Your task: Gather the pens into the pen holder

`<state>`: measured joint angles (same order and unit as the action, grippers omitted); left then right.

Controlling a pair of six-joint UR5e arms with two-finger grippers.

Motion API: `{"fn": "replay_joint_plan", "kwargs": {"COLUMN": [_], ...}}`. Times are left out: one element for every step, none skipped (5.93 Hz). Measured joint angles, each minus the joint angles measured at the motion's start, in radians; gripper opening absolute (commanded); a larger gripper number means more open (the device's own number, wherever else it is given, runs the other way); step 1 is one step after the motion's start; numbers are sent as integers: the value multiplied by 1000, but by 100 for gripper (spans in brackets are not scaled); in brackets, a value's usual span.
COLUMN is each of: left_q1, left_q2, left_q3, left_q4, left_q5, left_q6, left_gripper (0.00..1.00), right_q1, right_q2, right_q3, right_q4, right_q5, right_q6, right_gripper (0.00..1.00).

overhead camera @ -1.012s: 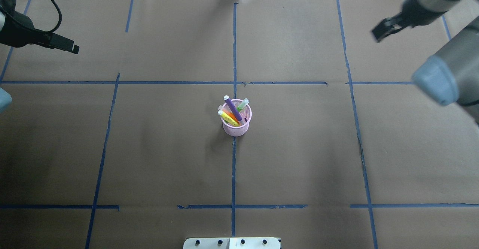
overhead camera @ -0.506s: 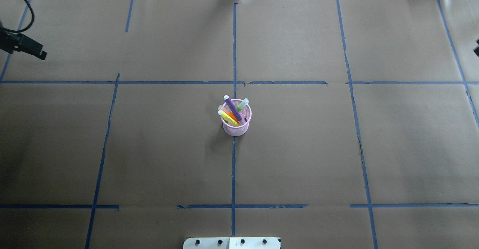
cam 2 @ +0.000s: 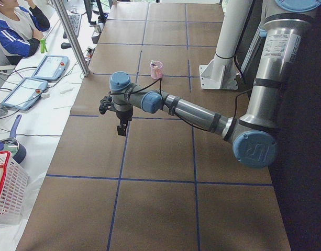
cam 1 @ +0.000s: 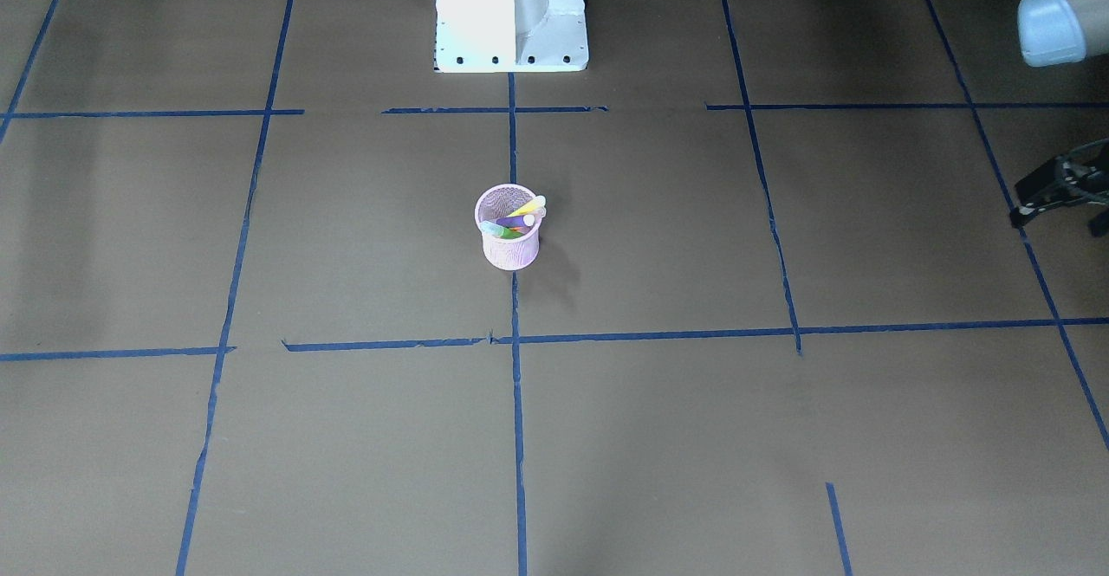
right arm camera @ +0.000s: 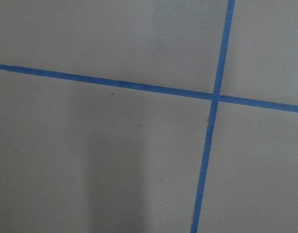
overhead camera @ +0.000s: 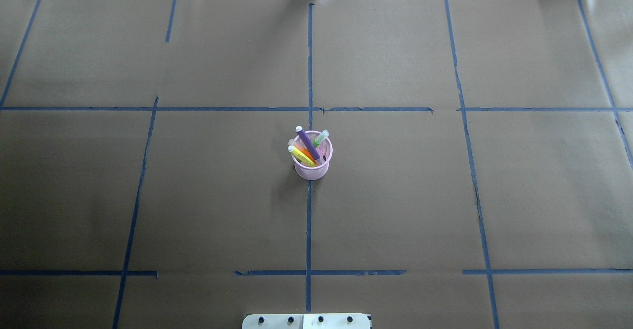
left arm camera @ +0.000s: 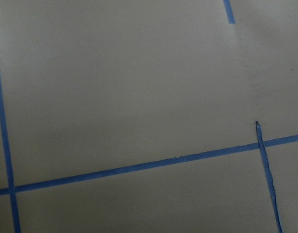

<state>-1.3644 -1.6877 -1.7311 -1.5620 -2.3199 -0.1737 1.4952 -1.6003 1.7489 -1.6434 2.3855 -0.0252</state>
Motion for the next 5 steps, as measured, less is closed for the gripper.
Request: {"fn": "replay_joint_plan", "kwargs": {"left_q1": [-49,-101,-161,-196,-210], "left_q2": [30,44,50,64,85], "left_q3": [41,103,188,236,239], "left_q4": [17,19,16,13,15], "left_q5": [-12,-19,-24,-26,-27], "left_q6": [83,141,210,255,268], "left_gripper": [100,100,100,100,100], "right_q1": [5,6,10,24,43], "right_q2": [-1,-10,-26,-46,-68], "right_q3": [-25,-41,-65,-92,-111], "right_q4": [24,32,35,43,69], "right_q5": [4,6,4,1,-1], "right_q6": [28,52,56,55,53], "right_gripper": [100,100,100,100,100]}}
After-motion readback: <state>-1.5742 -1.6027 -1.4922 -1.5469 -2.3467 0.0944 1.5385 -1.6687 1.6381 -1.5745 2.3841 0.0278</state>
